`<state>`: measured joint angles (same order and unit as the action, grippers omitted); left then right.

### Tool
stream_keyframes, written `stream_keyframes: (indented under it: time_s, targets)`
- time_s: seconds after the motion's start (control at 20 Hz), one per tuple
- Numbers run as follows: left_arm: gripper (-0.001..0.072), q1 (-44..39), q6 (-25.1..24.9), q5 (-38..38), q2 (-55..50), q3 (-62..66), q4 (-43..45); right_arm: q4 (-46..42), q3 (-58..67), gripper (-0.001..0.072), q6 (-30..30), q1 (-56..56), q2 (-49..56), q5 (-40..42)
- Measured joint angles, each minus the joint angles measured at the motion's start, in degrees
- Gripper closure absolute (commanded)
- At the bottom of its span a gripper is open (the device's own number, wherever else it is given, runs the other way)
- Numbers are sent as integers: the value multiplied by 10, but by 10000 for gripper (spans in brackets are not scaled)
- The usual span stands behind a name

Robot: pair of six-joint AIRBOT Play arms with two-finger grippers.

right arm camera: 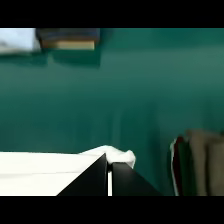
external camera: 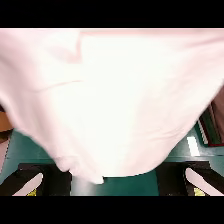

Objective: Fold the shirts.

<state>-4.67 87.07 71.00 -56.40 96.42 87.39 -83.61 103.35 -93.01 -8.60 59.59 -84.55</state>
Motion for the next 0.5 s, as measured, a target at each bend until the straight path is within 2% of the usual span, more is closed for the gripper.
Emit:
stream_keyframes:
  time_s: [0.25,0.5]
  targets:
    - [685,0,0,-64,-173,-84,-12,0,-145,698,0,0,122,54]
    - [686,3,-3,-148,-284,-100,-40,22,-166,698,1,0,233,115]
